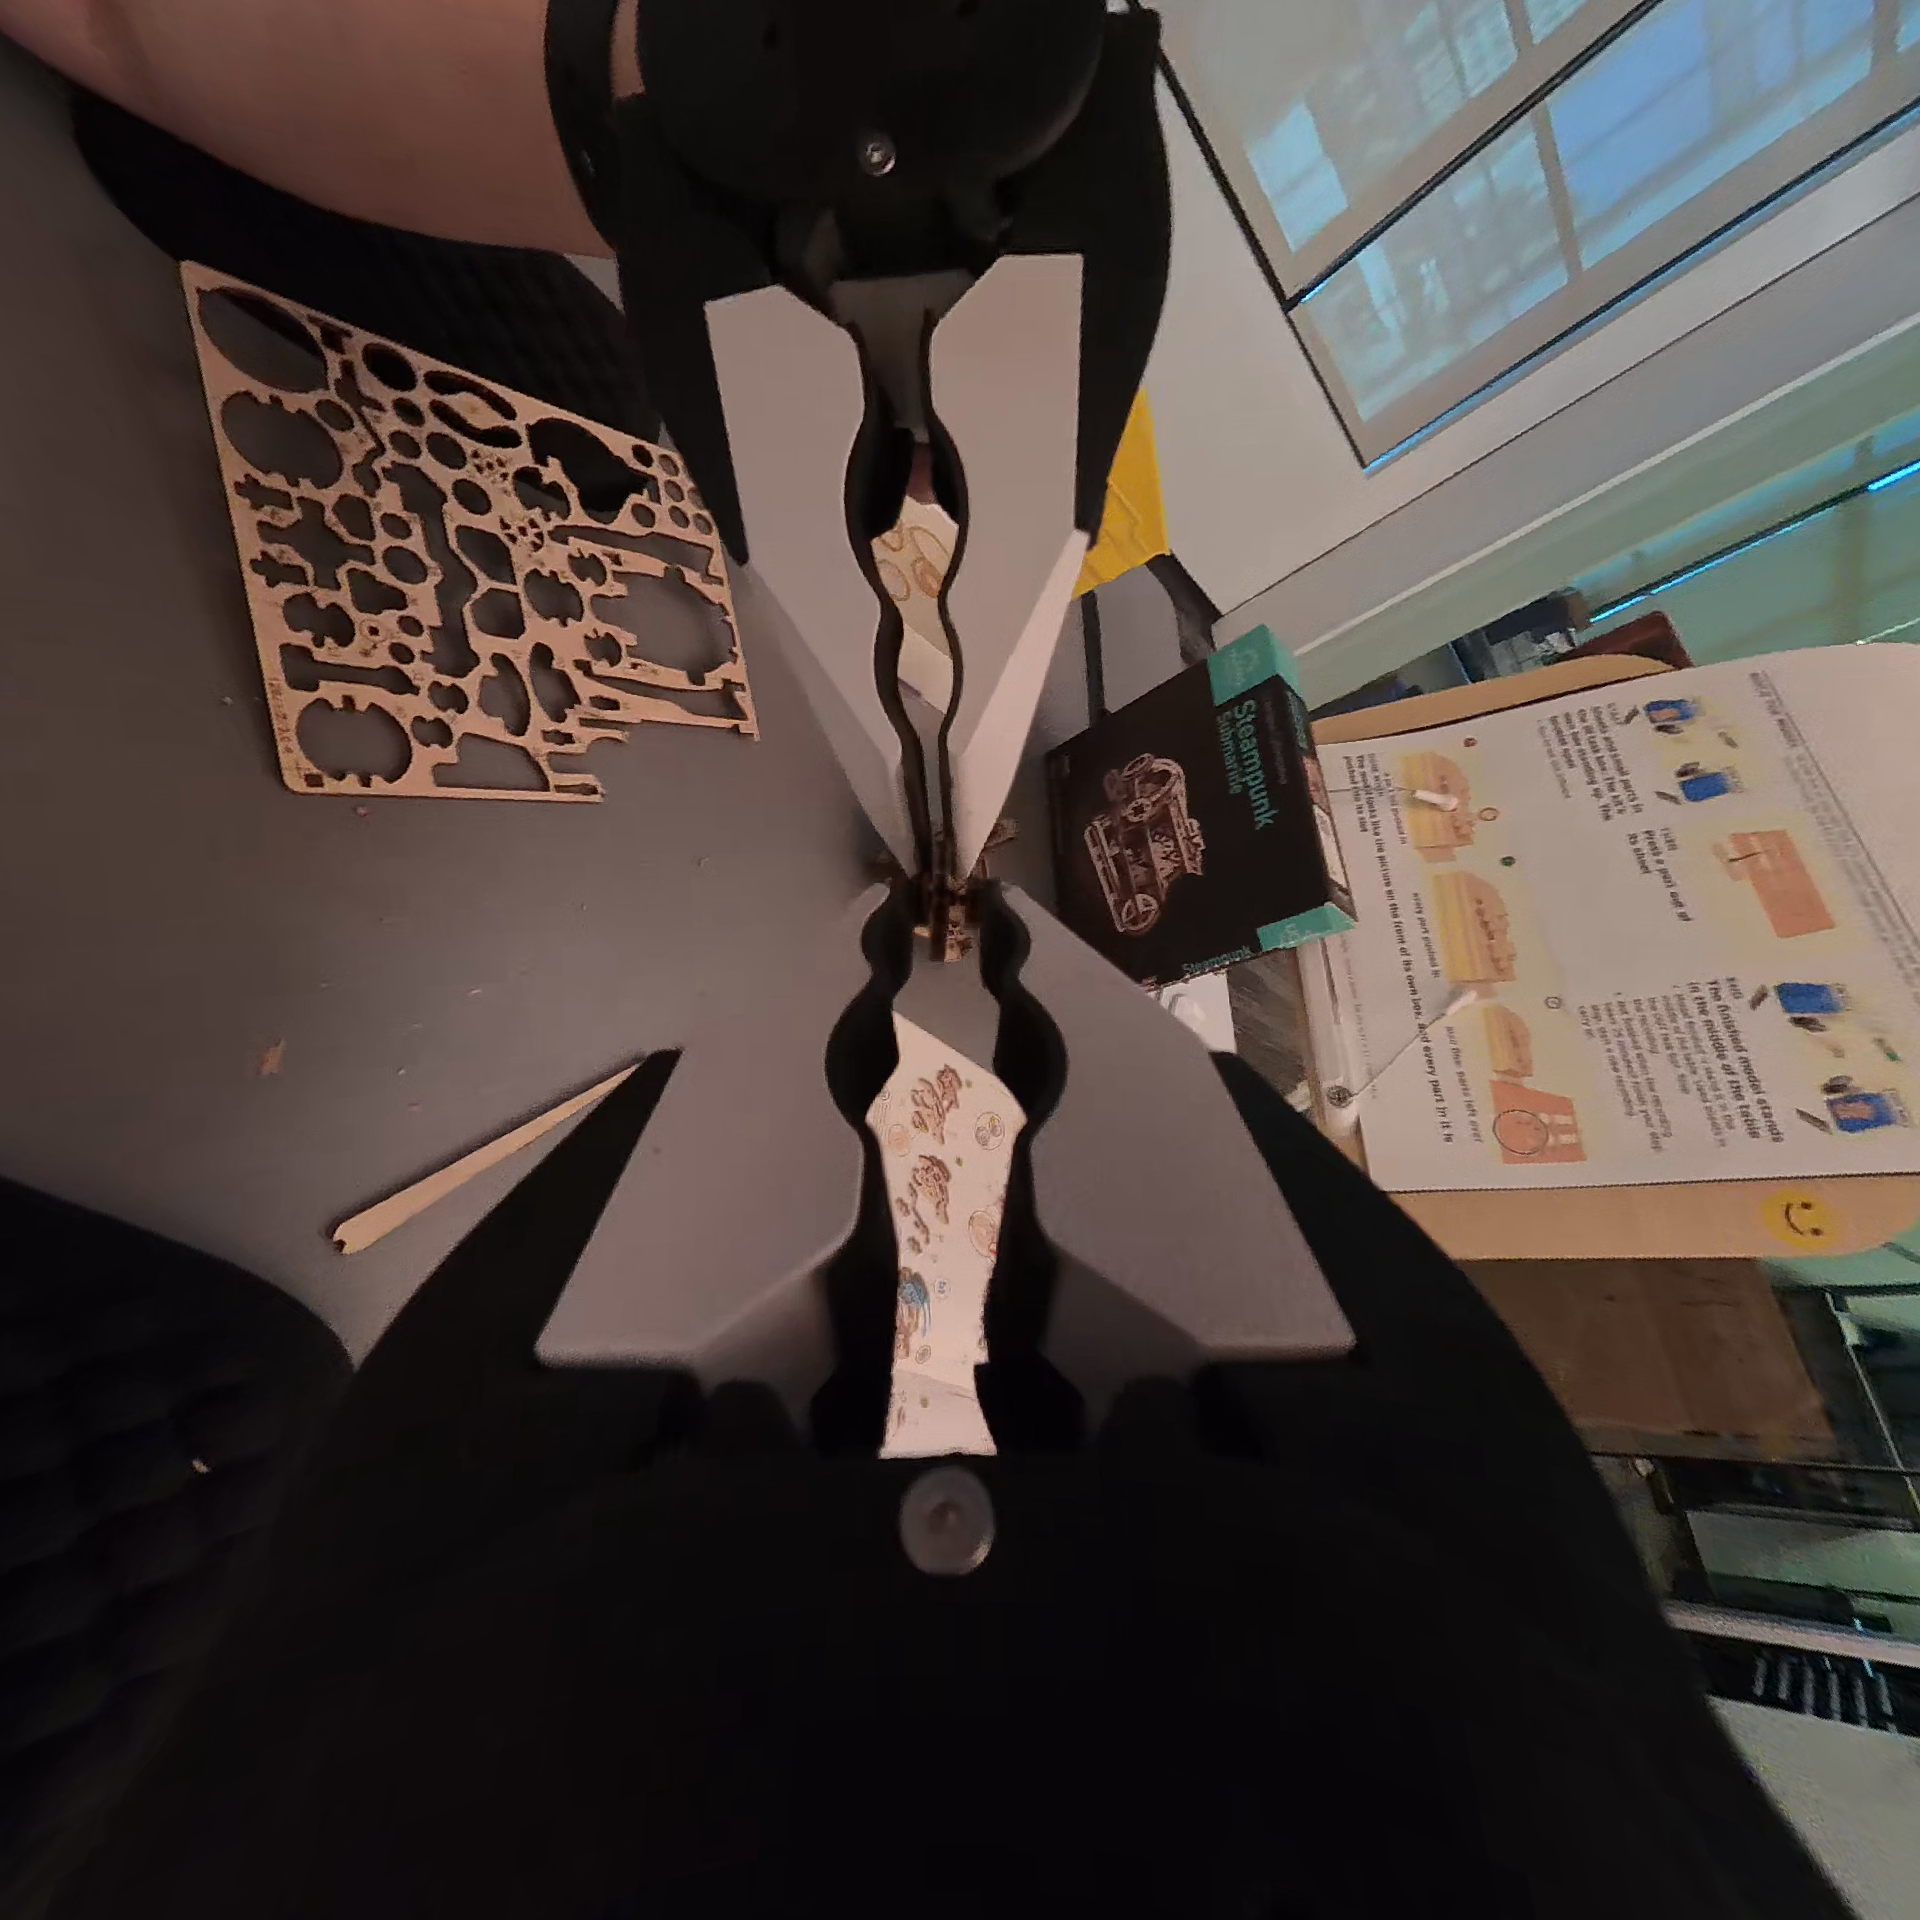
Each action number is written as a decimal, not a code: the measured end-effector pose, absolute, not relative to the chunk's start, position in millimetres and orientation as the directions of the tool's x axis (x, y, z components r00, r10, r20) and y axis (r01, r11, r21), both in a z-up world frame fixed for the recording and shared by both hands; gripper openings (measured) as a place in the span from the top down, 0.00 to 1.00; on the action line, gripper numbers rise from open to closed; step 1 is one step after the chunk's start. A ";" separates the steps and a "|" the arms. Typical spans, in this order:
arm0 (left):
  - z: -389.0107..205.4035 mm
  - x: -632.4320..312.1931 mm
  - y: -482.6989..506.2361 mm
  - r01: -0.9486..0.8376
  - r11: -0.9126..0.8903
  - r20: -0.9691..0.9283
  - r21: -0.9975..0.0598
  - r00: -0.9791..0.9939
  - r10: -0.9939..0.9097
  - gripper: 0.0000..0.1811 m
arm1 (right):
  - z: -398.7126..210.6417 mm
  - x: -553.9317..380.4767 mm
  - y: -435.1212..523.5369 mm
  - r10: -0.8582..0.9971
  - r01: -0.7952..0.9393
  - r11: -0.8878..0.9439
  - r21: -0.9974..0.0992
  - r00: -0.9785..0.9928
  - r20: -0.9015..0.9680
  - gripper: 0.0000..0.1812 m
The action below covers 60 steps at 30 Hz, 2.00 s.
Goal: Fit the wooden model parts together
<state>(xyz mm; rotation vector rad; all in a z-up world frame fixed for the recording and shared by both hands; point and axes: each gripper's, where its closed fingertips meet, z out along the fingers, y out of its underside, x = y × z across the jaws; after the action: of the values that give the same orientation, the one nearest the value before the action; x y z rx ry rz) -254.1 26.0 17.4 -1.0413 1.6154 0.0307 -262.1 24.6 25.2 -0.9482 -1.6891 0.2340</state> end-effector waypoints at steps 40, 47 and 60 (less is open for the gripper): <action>-10.5 -260.6 40.1 -0.760 0.515 -0.792 -0.397 0.000 -0.611 1.00 | -3.3 -271.4 40.2 0.720 0.591 0.582 -0.559 -0.055 0.692 0.93; -7.4 -262.1 43.5 -0.764 0.505 -0.801 -0.403 0.027 -0.598 1.00 | 1.2 -272.6 44.1 0.660 0.602 0.611 -0.515 -0.028 0.751 0.93; 52.3 -247.7 8.7 -0.373 0.564 -0.655 -0.737 0.189 -0.731 0.97 | 67.7 -258.2 -7.2 0.863 -0.100 0.482 -0.870 -0.116 0.492 0.93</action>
<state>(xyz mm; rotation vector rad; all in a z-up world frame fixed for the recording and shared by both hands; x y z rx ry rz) -247.7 8.7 52.3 -1.0186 1.4212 -0.3258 -258.2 -7.2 67.7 -0.7093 -1.4566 0.9476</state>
